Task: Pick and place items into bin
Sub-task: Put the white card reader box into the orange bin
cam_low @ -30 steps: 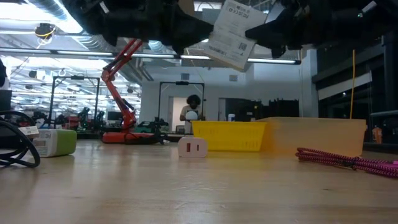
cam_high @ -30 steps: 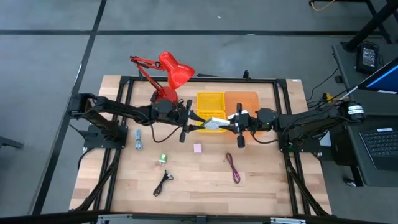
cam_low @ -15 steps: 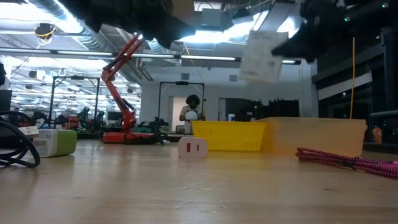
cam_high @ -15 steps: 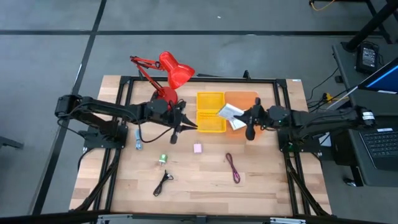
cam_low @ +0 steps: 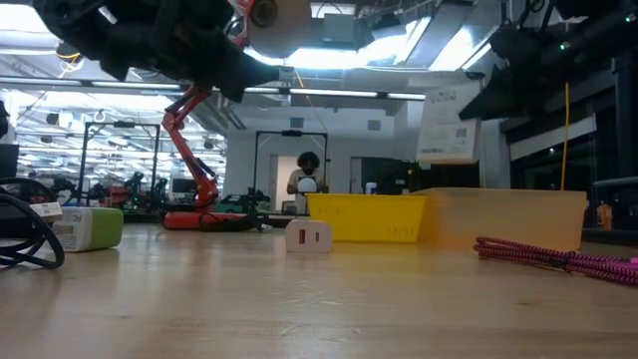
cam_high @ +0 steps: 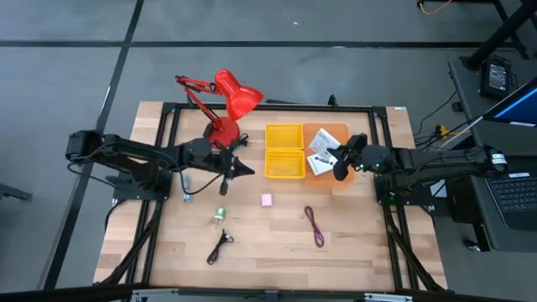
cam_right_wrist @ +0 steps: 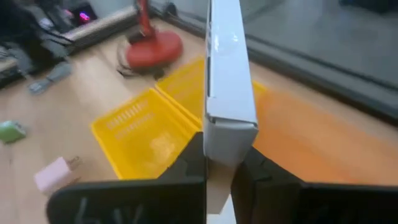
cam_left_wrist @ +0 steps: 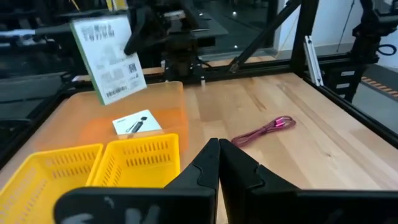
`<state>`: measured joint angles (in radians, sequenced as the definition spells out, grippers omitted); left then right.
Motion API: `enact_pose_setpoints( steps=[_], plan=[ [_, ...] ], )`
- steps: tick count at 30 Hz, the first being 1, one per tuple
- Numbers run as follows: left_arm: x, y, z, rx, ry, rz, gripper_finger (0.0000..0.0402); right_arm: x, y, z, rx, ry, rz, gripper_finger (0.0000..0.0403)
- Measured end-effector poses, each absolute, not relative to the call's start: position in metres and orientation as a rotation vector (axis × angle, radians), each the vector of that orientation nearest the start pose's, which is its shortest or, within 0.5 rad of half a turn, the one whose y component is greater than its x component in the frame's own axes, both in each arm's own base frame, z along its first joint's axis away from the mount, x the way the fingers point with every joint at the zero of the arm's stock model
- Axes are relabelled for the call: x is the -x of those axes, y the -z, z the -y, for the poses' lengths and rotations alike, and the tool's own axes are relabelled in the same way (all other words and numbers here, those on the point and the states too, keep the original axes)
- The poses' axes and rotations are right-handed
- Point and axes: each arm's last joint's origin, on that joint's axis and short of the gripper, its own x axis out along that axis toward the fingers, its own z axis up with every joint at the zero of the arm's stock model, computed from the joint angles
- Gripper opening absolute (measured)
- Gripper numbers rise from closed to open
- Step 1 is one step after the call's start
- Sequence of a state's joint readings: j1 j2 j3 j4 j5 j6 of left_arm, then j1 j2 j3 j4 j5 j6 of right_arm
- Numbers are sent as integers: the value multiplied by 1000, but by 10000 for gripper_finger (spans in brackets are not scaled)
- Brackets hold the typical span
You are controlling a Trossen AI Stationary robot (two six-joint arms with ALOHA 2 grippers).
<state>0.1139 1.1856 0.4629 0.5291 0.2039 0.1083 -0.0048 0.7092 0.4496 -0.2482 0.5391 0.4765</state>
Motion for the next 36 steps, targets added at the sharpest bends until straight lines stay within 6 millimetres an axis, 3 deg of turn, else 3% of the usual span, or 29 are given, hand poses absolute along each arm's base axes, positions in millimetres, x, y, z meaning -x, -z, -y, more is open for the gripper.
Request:
enact_pose_setpoints(
  steps=[14, 25, 36],
  plan=[
    [-211, -208, -18, -111, 99, -158, 3, -155, -216, 18, -562, 807, -302, 19],
    [-210, -208, -18, -143, 102, -161, 2, -177, -188, 33, -692, 982, -342, 19],
    [-210, -205, -18, -139, 106, -186, 3, -190, -179, 48, -728, 974, -354, 19]
  ],
)
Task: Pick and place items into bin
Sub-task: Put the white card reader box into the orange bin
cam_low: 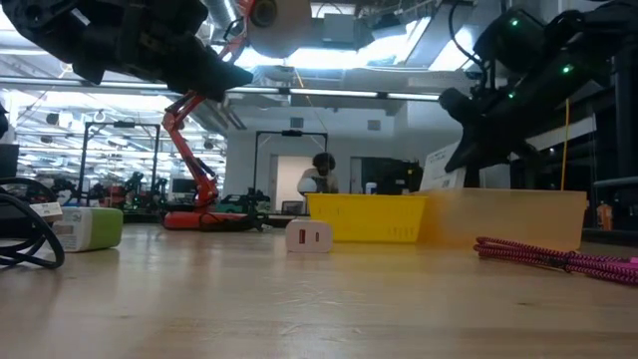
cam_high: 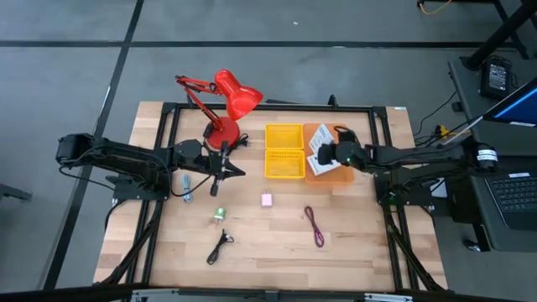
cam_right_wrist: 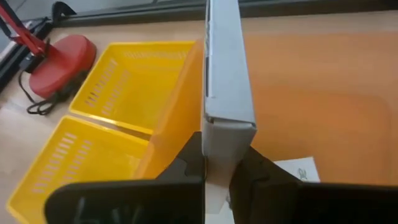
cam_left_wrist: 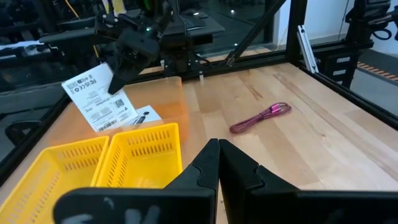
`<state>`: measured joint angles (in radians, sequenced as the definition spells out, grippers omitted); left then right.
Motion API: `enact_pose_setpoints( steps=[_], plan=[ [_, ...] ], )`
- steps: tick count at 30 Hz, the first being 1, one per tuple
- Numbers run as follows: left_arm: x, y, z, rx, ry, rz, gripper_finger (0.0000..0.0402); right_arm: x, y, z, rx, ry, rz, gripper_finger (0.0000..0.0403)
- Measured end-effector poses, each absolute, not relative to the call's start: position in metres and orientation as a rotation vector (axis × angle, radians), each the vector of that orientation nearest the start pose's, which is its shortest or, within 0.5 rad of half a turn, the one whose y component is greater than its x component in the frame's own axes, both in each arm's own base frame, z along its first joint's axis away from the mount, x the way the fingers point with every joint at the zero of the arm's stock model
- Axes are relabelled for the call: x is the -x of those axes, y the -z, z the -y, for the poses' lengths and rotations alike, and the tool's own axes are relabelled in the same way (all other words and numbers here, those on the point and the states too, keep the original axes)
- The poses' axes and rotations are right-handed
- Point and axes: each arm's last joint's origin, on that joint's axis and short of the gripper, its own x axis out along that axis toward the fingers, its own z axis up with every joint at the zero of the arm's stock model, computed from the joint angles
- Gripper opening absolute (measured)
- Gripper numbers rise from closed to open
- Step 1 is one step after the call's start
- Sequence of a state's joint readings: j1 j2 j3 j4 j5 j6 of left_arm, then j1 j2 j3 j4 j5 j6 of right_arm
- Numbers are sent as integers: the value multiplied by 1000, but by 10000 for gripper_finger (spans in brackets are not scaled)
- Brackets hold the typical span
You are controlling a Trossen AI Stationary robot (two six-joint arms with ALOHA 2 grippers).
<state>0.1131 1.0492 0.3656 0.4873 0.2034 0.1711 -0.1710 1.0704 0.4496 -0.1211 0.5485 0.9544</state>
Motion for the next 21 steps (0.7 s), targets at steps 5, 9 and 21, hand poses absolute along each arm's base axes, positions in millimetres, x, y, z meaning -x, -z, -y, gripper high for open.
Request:
enact_pose_setpoints(
  steps=[5, 9, 21],
  plan=[
    [-210, -205, -18, -140, 107, -185, 2, -194, -176, 53, -693, 980, -365, 27],
    [-210, -206, -18, -140, 107, -183, 3, -196, -172, 53, -680, 964, -401, 38],
    [-210, -206, -18, -117, 104, -176, 2, -202, -159, 54, -633, 968, -481, 53]
  ],
)
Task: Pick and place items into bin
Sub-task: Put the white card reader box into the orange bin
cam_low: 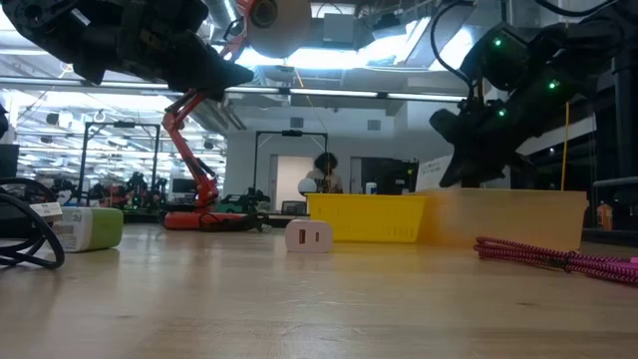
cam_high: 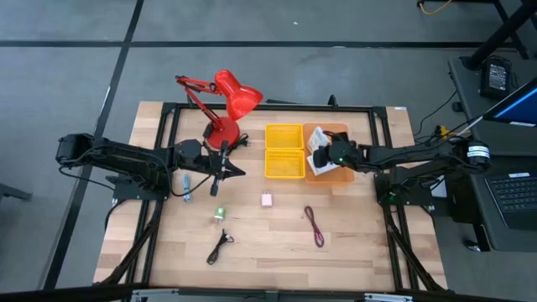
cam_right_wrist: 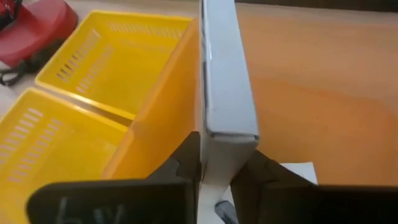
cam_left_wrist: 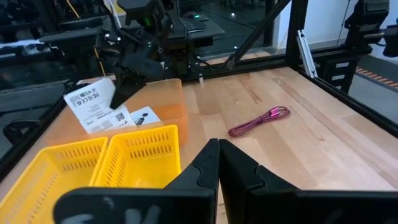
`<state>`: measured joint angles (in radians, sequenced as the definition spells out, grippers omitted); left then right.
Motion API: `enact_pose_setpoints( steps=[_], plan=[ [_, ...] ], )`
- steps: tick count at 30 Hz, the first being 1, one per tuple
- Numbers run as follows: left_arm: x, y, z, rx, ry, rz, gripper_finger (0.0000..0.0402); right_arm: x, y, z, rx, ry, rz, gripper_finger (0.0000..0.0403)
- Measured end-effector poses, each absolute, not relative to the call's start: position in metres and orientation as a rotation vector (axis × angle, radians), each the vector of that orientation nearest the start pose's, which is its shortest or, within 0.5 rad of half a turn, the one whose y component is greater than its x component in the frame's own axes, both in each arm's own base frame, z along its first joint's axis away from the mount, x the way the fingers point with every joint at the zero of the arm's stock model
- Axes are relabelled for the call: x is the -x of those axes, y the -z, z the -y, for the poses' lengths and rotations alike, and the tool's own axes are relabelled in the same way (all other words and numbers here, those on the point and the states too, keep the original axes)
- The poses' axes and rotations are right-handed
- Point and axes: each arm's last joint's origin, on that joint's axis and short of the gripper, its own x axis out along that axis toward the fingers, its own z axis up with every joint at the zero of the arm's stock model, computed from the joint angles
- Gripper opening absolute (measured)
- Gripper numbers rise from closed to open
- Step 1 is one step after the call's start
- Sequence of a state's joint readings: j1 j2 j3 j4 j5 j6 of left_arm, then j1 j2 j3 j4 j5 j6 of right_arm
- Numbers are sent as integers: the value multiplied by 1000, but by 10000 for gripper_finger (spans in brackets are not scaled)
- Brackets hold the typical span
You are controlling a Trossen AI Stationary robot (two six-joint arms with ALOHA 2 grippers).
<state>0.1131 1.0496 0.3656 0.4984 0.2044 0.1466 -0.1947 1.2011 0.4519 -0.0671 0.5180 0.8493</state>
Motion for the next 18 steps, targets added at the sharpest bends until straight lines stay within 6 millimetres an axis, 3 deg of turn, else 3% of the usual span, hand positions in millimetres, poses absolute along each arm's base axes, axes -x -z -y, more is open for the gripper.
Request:
enact_pose_setpoints(
  steps=[18],
  plan=[
    [-210, -207, -18, -76, 100, -170, 2, -197, -161, 63, -459, 963, -567, 149]
  ],
)
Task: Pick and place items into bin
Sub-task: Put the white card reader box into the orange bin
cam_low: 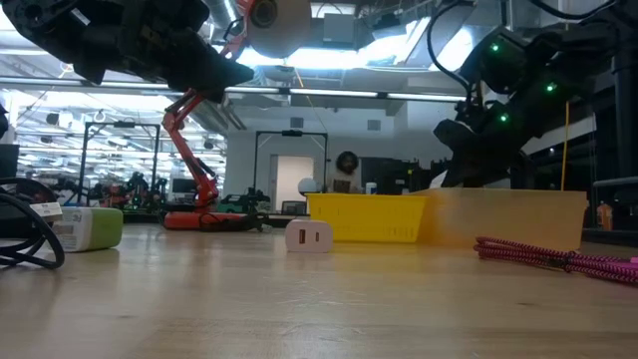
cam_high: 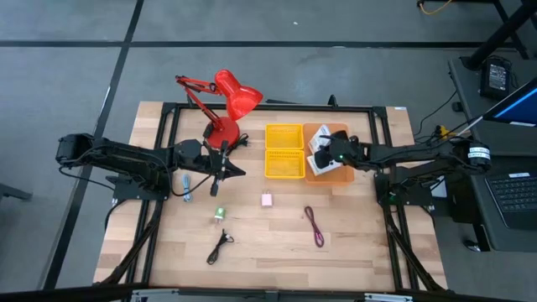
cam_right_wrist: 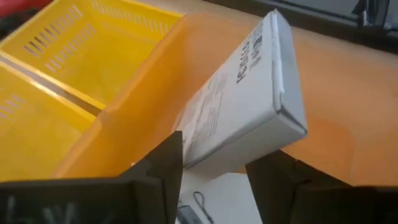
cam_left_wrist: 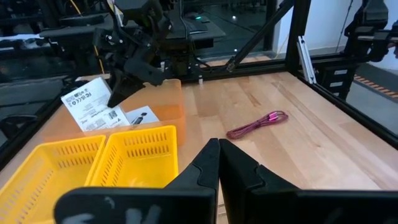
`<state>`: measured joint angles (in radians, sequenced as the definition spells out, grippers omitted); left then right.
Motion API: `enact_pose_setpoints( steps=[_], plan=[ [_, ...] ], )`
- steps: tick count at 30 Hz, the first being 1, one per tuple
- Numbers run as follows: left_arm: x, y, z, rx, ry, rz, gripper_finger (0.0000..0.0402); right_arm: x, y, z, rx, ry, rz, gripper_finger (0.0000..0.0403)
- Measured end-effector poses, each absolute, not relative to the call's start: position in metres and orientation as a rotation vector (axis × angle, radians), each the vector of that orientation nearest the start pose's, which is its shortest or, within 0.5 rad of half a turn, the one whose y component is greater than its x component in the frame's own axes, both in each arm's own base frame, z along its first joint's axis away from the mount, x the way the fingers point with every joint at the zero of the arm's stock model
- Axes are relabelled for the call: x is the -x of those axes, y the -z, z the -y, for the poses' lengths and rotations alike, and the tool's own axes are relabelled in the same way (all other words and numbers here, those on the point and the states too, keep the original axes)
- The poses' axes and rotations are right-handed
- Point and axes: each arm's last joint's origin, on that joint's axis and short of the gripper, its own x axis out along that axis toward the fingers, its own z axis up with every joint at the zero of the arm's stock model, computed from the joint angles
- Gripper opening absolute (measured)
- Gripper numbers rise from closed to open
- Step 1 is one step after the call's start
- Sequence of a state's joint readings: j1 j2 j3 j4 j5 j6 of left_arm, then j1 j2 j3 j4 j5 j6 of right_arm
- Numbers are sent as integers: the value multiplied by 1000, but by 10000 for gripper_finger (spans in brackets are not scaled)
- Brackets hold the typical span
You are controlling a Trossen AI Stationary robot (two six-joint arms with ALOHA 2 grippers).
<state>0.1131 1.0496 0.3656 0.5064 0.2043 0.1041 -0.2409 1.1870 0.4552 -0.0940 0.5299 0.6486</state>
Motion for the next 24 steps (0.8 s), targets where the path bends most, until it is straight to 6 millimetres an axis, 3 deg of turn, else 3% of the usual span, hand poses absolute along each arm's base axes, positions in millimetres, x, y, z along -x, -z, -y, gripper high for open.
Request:
enact_pose_setpoints(
  steps=[7, 14, 24],
  plan=[
    [-210, -207, -18, -33, 96, -173, 2, -202, -177, 67, -401, 962, -644, 170],
    [-210, -207, -18, -19, 94, -174, 4, -197, -196, 65, -467, 991, -830, 177],
    [-210, -207, -18, -15, 94, -174, 5, -197, -198, 59, -545, 901, -902, 177]
  ],
)
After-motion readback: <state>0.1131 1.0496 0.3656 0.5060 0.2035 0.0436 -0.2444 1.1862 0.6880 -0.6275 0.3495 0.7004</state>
